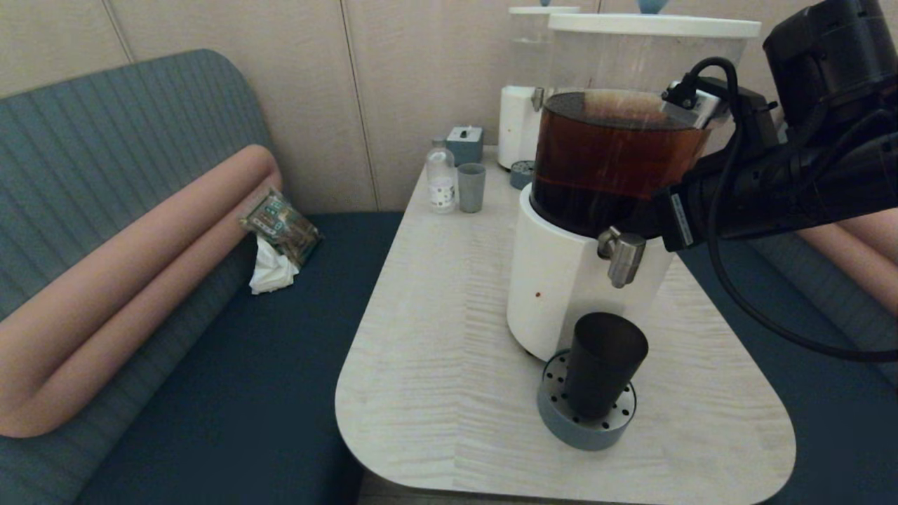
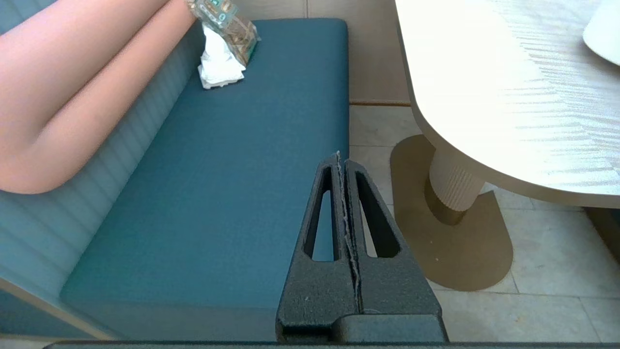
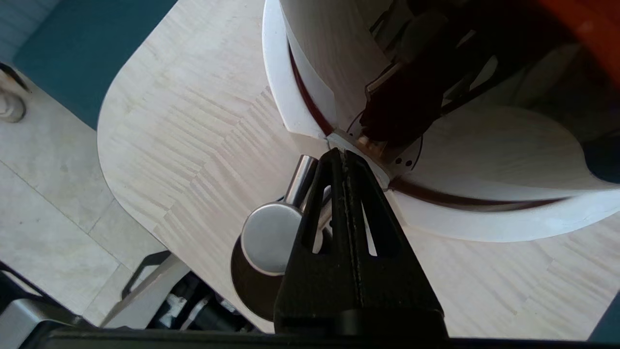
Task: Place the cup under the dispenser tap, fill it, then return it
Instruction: Turn on the faucet
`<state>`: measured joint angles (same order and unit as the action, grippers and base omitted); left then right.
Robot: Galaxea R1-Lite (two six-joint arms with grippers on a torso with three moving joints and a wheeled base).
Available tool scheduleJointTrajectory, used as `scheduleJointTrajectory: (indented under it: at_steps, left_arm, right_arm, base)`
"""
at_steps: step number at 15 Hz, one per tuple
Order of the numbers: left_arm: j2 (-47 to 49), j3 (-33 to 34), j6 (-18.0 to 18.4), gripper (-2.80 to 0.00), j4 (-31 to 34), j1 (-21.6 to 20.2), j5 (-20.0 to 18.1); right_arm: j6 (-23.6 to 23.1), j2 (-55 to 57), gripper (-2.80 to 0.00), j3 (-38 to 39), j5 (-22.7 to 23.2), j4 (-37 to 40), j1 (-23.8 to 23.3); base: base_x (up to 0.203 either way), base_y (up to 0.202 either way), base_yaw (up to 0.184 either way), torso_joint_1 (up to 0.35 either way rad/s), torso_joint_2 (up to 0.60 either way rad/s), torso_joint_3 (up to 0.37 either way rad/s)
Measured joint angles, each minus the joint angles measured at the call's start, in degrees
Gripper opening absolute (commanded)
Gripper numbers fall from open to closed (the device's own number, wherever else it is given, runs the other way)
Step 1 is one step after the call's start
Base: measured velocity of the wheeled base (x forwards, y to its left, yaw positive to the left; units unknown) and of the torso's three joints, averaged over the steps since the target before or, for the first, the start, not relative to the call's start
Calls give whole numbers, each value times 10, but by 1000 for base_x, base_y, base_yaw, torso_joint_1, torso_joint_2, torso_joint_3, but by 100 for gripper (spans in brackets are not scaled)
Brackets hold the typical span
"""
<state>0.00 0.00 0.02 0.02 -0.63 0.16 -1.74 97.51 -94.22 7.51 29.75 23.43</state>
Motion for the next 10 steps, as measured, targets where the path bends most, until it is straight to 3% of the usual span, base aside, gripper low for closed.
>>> scheduleJointTrajectory:
  at_steps: [10]
  left_arm:
    - [0,0,0,-280,0,0,0]
  right_arm:
    - [-29,-6,-280,21,-15,-34,4]
  base:
    - [0,0,0,0,0,0]
